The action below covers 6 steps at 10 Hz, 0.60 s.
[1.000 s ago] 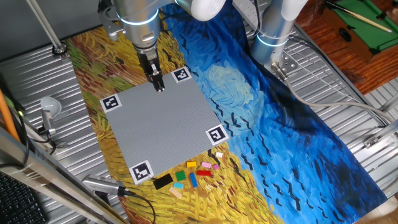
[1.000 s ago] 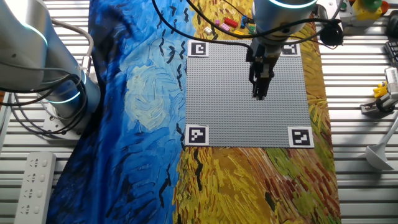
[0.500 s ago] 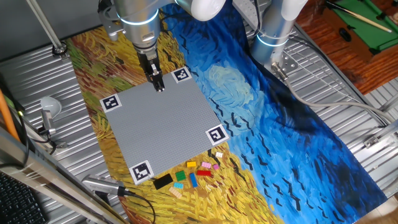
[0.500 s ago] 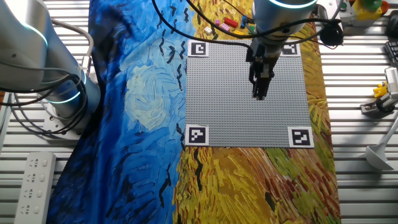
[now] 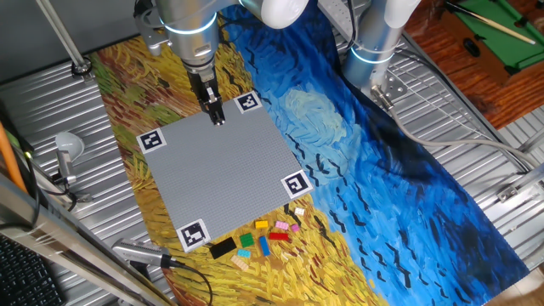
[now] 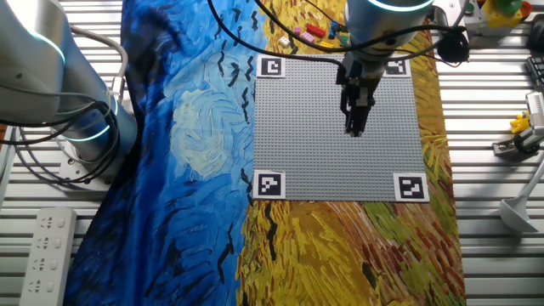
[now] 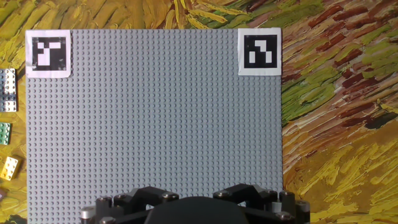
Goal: Stack small Lego blocks randomly, one at a time
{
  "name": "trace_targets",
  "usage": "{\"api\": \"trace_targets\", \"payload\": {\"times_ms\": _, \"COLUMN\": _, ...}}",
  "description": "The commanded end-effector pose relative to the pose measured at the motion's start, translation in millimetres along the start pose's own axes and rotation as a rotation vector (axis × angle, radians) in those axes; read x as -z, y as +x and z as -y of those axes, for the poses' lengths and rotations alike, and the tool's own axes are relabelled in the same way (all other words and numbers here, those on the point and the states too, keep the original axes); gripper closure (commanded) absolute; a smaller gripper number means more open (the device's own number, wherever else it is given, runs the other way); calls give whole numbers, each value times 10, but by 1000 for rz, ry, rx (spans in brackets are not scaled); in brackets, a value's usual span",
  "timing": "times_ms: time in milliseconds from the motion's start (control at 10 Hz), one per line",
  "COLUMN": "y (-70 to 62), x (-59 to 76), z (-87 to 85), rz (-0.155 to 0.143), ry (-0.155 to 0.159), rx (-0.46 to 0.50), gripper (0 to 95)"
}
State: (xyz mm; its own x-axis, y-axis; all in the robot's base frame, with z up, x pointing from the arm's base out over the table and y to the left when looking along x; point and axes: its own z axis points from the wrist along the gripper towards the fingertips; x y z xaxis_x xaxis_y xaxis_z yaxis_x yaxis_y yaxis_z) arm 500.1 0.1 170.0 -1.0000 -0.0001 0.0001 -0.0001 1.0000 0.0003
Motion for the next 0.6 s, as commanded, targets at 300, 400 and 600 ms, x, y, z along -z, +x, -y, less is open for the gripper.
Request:
{"api": "trace_targets", "payload": {"times_ms": 300, "y": 1, "x": 0, "z": 1, "rz": 56, "ry": -23, "rx": 67, "gripper": 950}}
{"api": "trace_targets", "payload": {"times_ms": 400, "y": 1, "x": 0, "z": 1, "rz": 56, "ry": -23, "rx": 66, "gripper": 950}}
{"api": "trace_targets", "payload": {"times_ms": 600, "y": 1, "x": 0, "z": 1, "rz": 55, "ry": -21, "rx": 68, "gripper": 950}}
